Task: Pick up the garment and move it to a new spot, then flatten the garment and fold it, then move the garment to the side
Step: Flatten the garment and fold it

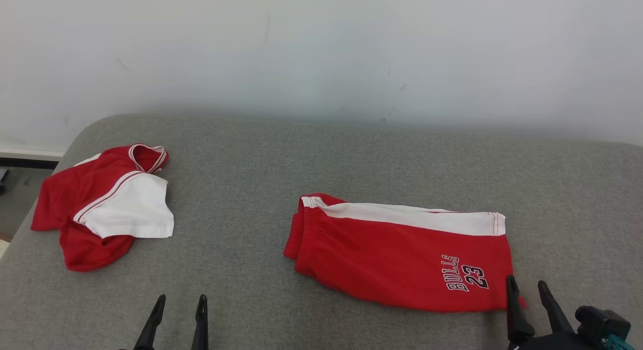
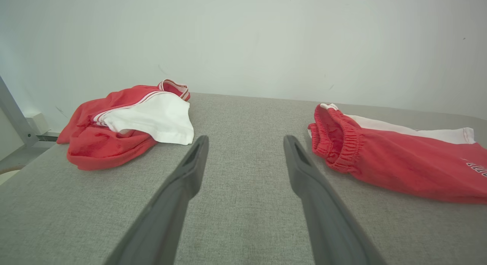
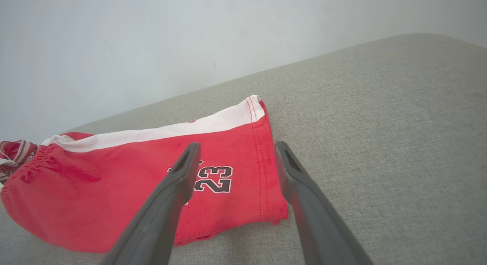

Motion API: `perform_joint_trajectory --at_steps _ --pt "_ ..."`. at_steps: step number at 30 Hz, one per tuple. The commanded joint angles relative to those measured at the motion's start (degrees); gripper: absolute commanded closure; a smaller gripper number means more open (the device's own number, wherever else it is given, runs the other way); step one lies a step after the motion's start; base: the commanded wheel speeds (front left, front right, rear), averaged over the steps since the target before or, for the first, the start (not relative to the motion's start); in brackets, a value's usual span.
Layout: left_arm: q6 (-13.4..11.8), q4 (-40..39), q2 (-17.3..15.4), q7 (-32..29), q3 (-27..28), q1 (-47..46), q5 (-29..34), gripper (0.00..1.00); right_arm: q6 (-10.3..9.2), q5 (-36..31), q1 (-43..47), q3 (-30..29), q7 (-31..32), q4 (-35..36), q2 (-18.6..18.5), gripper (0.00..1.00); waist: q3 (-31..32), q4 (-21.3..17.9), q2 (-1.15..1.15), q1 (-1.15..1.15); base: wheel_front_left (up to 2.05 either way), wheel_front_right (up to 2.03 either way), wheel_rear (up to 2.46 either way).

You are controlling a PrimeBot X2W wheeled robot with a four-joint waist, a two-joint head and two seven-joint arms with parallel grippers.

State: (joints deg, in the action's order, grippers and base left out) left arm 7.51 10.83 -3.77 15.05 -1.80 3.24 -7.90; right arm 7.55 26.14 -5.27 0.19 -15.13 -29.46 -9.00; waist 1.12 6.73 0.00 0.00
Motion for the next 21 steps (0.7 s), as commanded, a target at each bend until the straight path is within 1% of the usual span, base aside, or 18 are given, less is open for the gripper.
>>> perform_joint_trajectory --at_steps 1,6,8,10,11,21 --pt "-0.1 -0.2 0.0 0.2 0.2 0.4 0.6 0.0 -0.09 -1.1 1.0 -0.8 0.0 0.4 0.6 0.0 -0.1 -0.2 0.0 0.0 0.0 0.0 0.0" --pt "-0.1 -0.3 0.1 0.2 0.6 0.5 0.7 0.0 -0.09 -4.1 0.9 -2.1 0.0 0.8 1.0 0.0 -0.2 -0.6 0.0 0.0 0.0 0.0 0.0" --pt "-0.1 -0.4 0.2 0.2 0.8 0.5 0.8 0.0 -0.09 -6.3 -1.7 -1.6 0.0 -1.0 0.5 0.0 -0.5 -0.7 0.0 0.0 0.0 0.0 0.0" --pt "-0.1 -0.4 0.3 0.2 0.7 0.4 1.0 0.0 -0.09 -7.5 -3.9 -1.2 0.0 -3.6 0.1 0.0 -0.7 -0.8 0.0 0.0 0.0 0.0 0.0" --pt "-0.1 -0.4 0.3 0.2 0.7 0.4 1.0 0.0 -0.09 -7.5 -3.9 -1.2 0.0 -3.6 0.1 0.0 -0.7 -0.8 0.0 0.0 0.0 0.0 0.0" --pt "-0.1 0.4 0.5 0.2 -0.6 -1.3 1.7 0.0 -0.09 -10.9 -19.3 -2.0 0.7 -22.4 -2.5 0.0 -2.4 1.0 0.0 0.0 0.0 0.0 0.0"
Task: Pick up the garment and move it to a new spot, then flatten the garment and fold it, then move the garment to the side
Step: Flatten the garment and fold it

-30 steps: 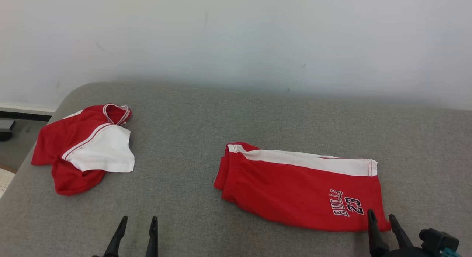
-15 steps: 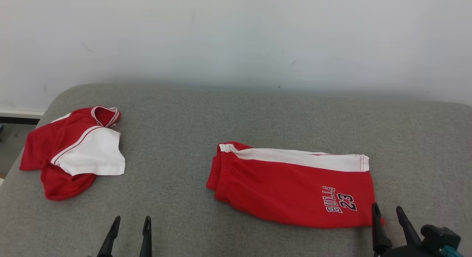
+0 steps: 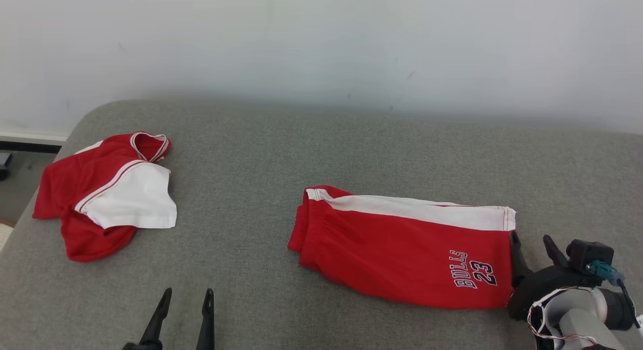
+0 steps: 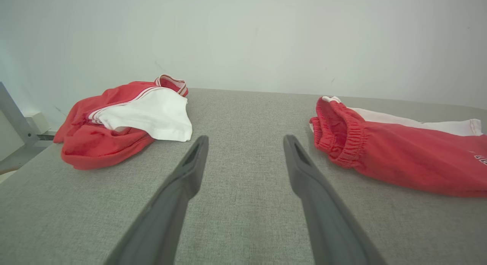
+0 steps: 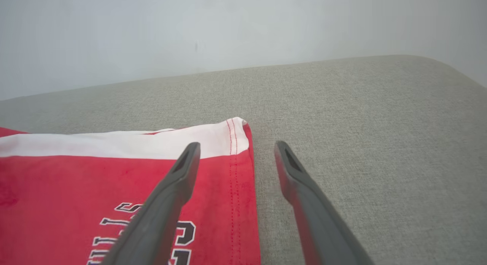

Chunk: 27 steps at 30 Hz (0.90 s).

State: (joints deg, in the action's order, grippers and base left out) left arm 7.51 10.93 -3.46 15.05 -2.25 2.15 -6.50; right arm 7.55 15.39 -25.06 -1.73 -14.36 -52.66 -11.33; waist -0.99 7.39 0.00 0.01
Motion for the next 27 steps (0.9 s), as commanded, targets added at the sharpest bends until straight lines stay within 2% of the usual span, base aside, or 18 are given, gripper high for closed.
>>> perform_joint_trajectory --at_steps 1,10,19,20,21,27 --pt "-0.1 0.3 0.2 0.2 -0.2 -0.4 0.3 0.0 -0.09 -0.3 -0.8 -0.3 0.0 -1.2 -0.3 0.0 -0.4 0.6 0.0 -0.01 0.0 0.0 0.0" --pt "-0.1 0.6 0.1 0.2 -0.8 -2.3 -0.3 0.0 -0.09 -0.1 -6.6 -1.8 0.6 -14.9 -0.3 0.0 -2.4 2.8 0.0 -0.01 0.0 0.0 0.0" --pt "-0.1 0.9 0.0 0.2 -1.0 -2.9 -0.5 0.0 -0.09 3.2 -9.2 -1.7 2.1 -19.2 2.3 0.0 -3.5 3.2 0.0 -0.01 0.0 0.0 0.0" --pt "-0.1 0.9 -0.1 0.2 -1.0 -3.0 -0.4 0.0 -0.09 3.3 -9.4 -1.4 2.4 -19.5 2.3 0.38 -3.5 3.3 0.0 -0.01 0.0 0.0 0.0" --pt "-0.1 1.0 -0.1 0.2 -1.1 -3.1 -0.4 0.0 -0.09 3.2 -9.4 -1.0 2.7 -19.7 2.2 1.0 -3.5 3.3 0.0 -0.01 0.0 0.0 0.0" --pt "-0.1 1.5 0.0 0.2 -0.8 -3.3 -0.3 0.0 -0.1 4.0 -9.1 -0.2 1.9 -20.2 0.2 1.0 -3.3 3.4 0.0 -0.01 0.0 0.0 0.0"
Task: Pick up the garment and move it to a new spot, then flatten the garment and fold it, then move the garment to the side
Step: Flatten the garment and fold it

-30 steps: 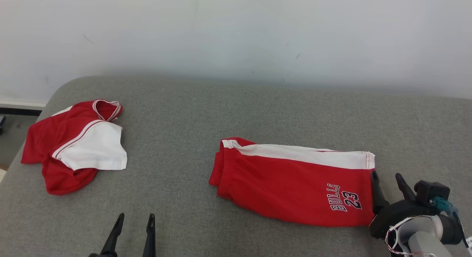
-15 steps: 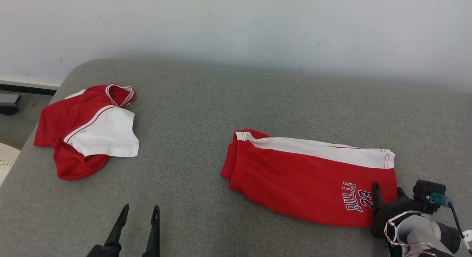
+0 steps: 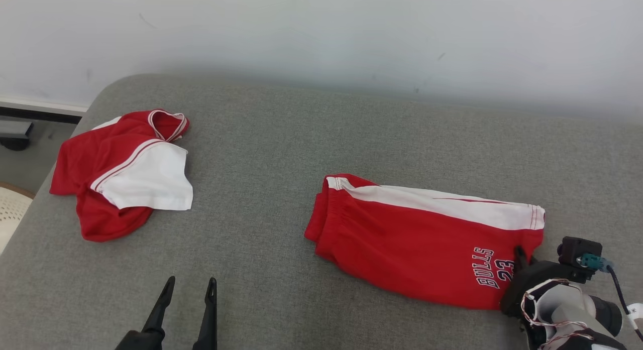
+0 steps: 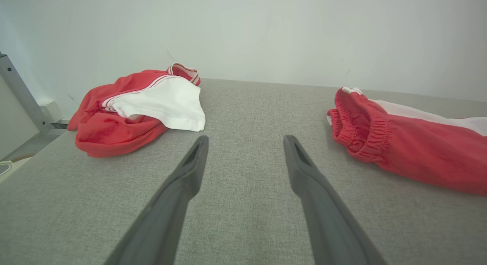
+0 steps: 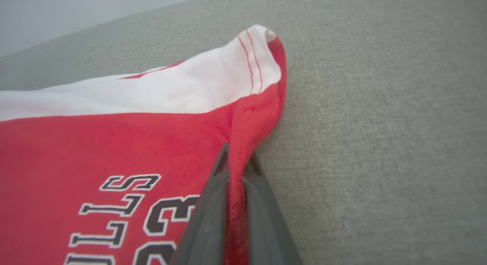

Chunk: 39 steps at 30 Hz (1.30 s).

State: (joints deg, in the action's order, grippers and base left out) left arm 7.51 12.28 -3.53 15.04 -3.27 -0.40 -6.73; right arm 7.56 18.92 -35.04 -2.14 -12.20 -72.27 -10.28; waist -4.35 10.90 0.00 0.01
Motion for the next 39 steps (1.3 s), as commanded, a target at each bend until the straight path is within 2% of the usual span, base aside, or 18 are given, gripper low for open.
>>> perform_joint_trajectory --at_steps 1,9,13,19,26,31,36,39 --pt "-0.1 0.2 0.0 0.2 0.4 -0.6 -0.1 0.0 -0.11 0.5 1.0 0.3 -0.5 -0.6 -1.4 1.0 0.2 -0.2 0.0 -0.01 0.0 0.0 0.0" --pt "-0.1 0.0 0.1 0.2 1.3 0.6 -0.3 0.0 -0.11 1.3 2.6 0.4 -1.8 -0.8 -6.9 1.0 1.0 -1.6 0.0 -0.01 0.0 0.0 0.0" --pt "-0.1 -0.2 0.2 0.2 1.7 0.9 -0.5 0.0 -0.11 2.0 2.1 1.3 -1.9 -0.1 -7.7 1.0 1.0 -2.4 0.0 -0.01 0.0 0.0 0.0" --pt "-0.1 -0.2 0.4 0.2 2.1 1.6 -0.8 0.0 -0.11 10.5 0.9 4.5 3.4 7.4 -4.6 1.0 1.6 -4.6 0.0 -0.01 0.0 0.0 0.0" --pt "-0.1 0.0 0.5 0.2 1.9 1.2 -0.9 0.0 -0.11 24.9 1.7 10.2 15.6 21.6 -3.7 1.0 2.2 -5.3 0.0 -0.01 0.0 0.0 0.0" --pt "-0.1 0.7 0.6 0.2 1.0 1.2 -1.2 0.0 -0.11 33.2 2.4 12.7 22.9 29.6 -2.6 1.0 3.1 -4.4 0.0 -0.01 0.0 0.0 0.0" --pt "-0.1 1.0 0.6 0.2 0.0 1.7 -1.5 0.0 -0.11 35.2 2.4 15.4 25.8 32.4 -0.9 1.0 3.8 -2.7 0.0 -0.01 0.0 0.0 0.0" --pt "-0.1 1.3 0.6 0.2 -0.9 1.6 -1.7 0.0 -0.11 33.3 2.0 17.7 25.2 31.6 0.2 1.0 3.9 -1.4 0.0 -0.01 0.0 0.0 0.0"
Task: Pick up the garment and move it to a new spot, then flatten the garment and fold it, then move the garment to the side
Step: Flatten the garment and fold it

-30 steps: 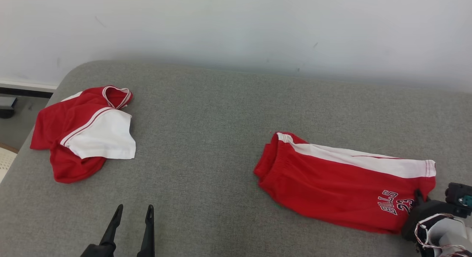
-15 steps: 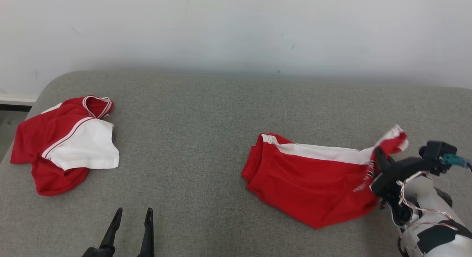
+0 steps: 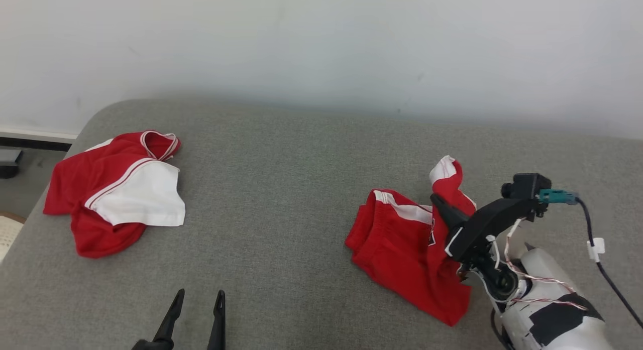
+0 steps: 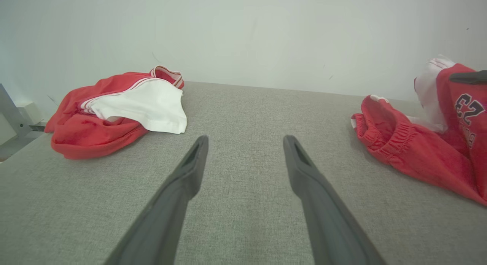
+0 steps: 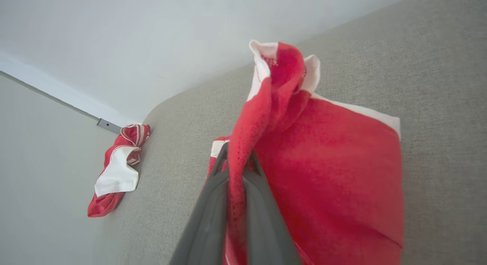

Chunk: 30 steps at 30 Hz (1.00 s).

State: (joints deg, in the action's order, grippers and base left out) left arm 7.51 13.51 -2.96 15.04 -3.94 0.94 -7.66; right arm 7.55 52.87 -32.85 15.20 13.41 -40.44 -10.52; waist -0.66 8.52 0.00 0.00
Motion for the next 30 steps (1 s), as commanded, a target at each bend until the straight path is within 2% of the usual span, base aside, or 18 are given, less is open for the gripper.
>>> perform_joint_trajectory --at_steps 1,7,12,19,20,21,22,26,30 --pt "-0.1 0.1 0.1 0.2 -0.5 0.1 -0.9 0.0 -0.1 -1.3 -0.4 1.2 -0.8 -0.8 1.0 1.0 0.2 1.4 0.0 0.0 0.0 0.0 0.0" --pt "-0.1 0.4 0.1 0.2 -2.1 -0.9 -1.0 0.0 -0.1 -3.8 -1.1 4.9 -3.4 -5.3 3.9 1.0 -0.3 4.0 0.0 0.0 0.0 0.0 0.0" --pt "-0.1 0.6 0.1 0.2 -2.6 -1.0 -1.2 0.0 -0.1 -6.0 -2.8 6.9 -8.6 -12.0 5.6 1.0 -0.7 5.4 0.0 0.0 0.0 0.0 0.0" --pt "-0.1 0.5 0.1 0.2 -2.2 -1.1 -1.3 0.0 -0.1 -6.0 -4.6 7.9 -13.6 -16.1 6.5 1.0 -1.3 5.4 0.0 0.0 0.0 0.0 0.0" --pt "-0.1 0.6 0.1 0.2 -2.1 -1.1 -1.3 0.0 -0.1 -5.6 -4.8 8.0 -14.3 -16.5 6.7 0.85 -1.3 5.3 0.0 0.0 0.0 0.0 0.0" --pt "-0.1 0.6 0.1 0.2 -2.1 -1.1 -1.3 0.0 -0.1 -5.5 -4.9 8.6 -14.8 -16.5 6.8 0.46 -1.3 5.2 0.0 0.0 0.0 0.0 0.0" --pt "-0.1 0.7 0.1 0.2 -2.0 -1.1 -1.3 0.0 -0.1 -5.2 -4.9 9.1 -15.3 -16.5 6.9 0.0 -1.3 5.0 0.0 0.0 0.0 0.0 0.0" --pt "-0.1 0.8 0.1 0.2 -1.7 -1.1 -1.2 0.0 -0.1 -3.3 -4.3 10.5 -18.2 -14.1 6.7 0.0 -0.9 4.3 0.0 0.0 0.0 0.0 0.0" --pt "-0.1 0.7 0.1 0.2 -1.2 -0.3 -1.0 0.0 -0.1 -4.3 -3.0 13.7 -23.0 -10.5 3.2 0.0 -0.3 3.4 0.0 0.0 0.0 0.0 0.0"
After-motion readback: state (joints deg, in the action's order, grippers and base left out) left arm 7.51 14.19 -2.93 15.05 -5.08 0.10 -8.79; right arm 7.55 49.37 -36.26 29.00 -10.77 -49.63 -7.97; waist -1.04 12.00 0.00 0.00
